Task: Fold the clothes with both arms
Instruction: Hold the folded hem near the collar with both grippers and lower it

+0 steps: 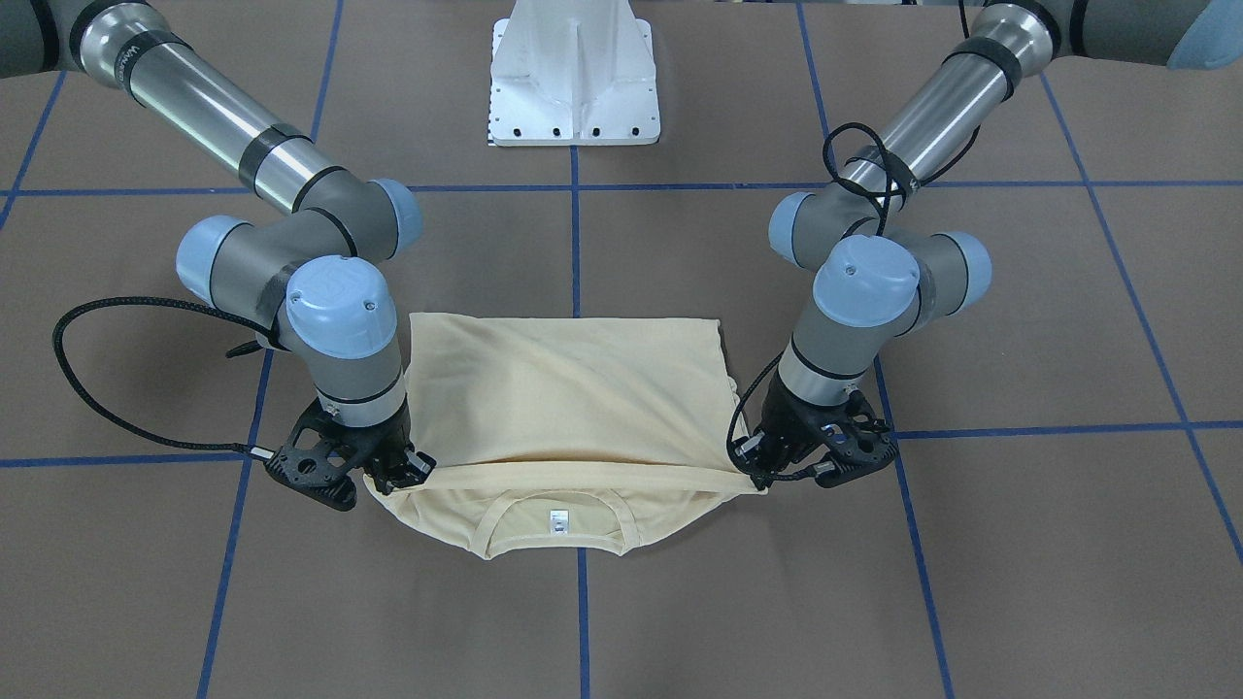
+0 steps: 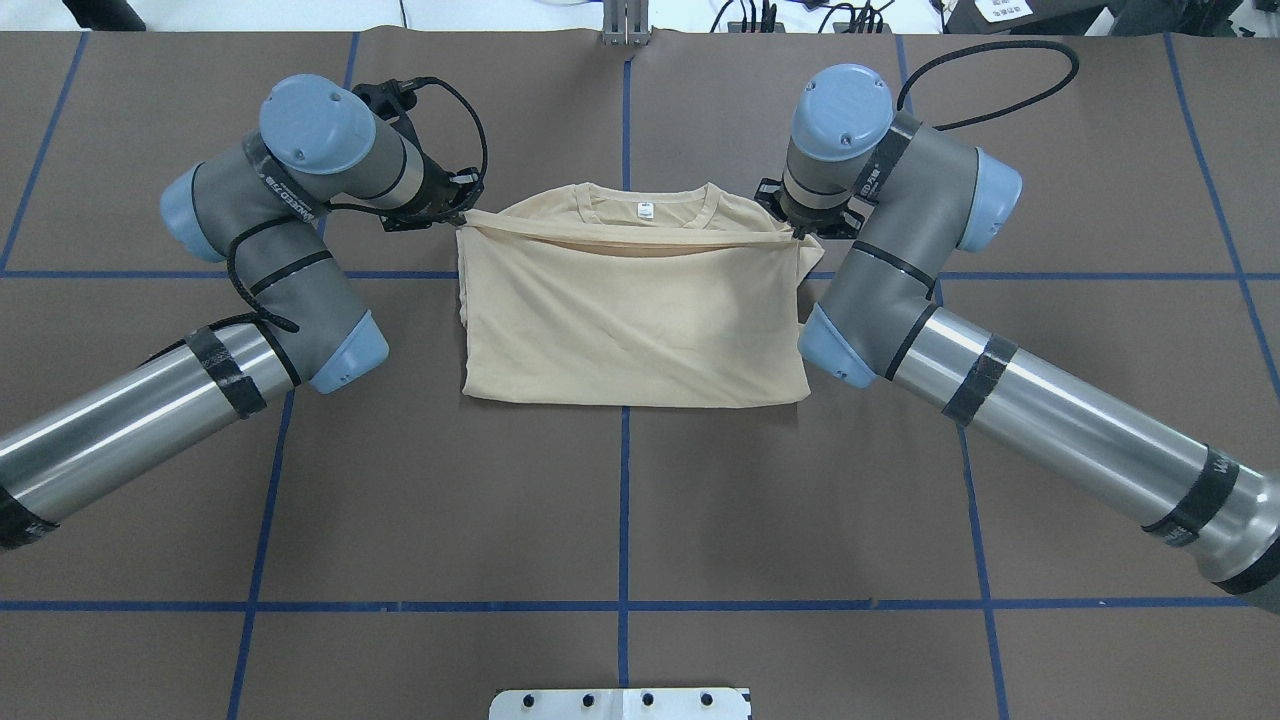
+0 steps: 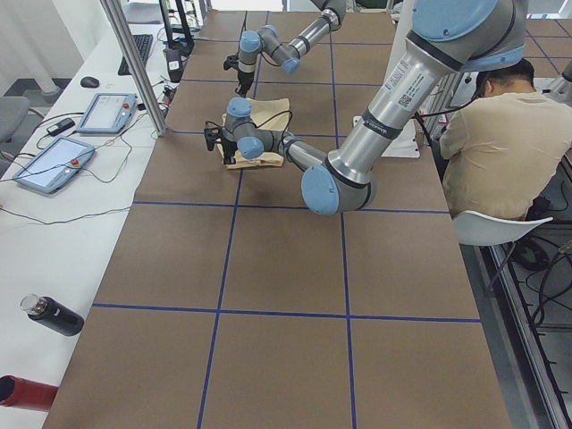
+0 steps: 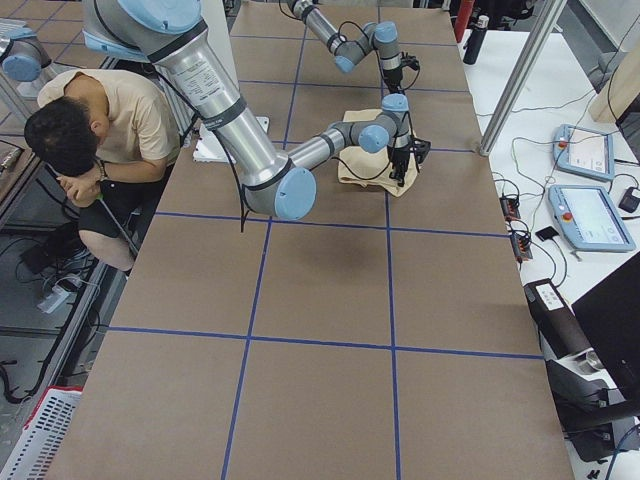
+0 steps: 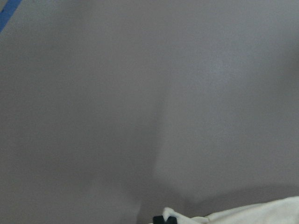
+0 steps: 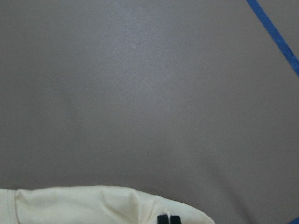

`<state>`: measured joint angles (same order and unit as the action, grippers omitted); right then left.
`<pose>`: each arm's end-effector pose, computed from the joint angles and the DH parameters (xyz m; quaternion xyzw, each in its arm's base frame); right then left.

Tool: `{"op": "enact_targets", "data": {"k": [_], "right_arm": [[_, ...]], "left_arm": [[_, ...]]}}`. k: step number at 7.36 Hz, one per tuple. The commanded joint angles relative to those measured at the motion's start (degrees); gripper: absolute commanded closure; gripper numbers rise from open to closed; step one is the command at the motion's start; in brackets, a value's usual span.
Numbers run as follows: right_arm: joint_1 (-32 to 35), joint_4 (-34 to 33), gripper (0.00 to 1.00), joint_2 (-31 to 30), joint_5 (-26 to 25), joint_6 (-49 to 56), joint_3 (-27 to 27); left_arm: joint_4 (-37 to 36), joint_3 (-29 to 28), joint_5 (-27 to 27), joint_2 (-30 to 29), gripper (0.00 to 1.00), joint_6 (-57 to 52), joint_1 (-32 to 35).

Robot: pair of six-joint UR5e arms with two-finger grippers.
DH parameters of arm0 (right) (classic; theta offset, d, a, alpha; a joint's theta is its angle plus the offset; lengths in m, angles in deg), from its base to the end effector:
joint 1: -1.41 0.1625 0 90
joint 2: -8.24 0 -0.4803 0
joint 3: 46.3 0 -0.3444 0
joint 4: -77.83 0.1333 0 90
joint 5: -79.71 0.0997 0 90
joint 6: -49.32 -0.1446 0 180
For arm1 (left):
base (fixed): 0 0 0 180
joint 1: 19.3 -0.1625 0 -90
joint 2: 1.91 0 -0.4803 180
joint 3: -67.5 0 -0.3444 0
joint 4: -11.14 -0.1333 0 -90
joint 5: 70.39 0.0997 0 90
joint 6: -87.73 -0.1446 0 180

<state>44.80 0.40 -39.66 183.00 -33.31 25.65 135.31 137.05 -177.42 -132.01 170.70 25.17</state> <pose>-0.5130 -0.6226 0.4320 0.0345 -0.3290 0.2570 0.9080 0.5102 -0.6283 0.4152 0.0755 0.4605 -0.2196 0.8567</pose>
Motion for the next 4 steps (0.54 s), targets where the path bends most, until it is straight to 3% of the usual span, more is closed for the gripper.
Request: {"op": "enact_targets", "data": {"k": [1, 2, 3, 4], "right_arm": [[0.7, 1.0, 1.0, 0.3, -0.1, 2.1, -1.5], [0.7, 1.7, 1.0, 1.0, -0.4, 2.0, -2.7], [0.7, 1.7, 0.89, 1.8, -0.4, 2.0, -3.8], [0.7, 1.7, 0.49, 2.0, -0.4, 2.1, -4.0]], "left_arm": [[0.5, -0.5, 0.0, -0.1, 0.85, 0.0, 0.0], [0.5, -0.5, 0.1, -0.1, 0.85, 0.0, 0.0], [0.5, -0.5, 0.1, -0.1, 0.85, 0.0, 0.0], [0.5, -0.5, 0.1, -0.1, 0.84, -0.1, 0.0]]}}
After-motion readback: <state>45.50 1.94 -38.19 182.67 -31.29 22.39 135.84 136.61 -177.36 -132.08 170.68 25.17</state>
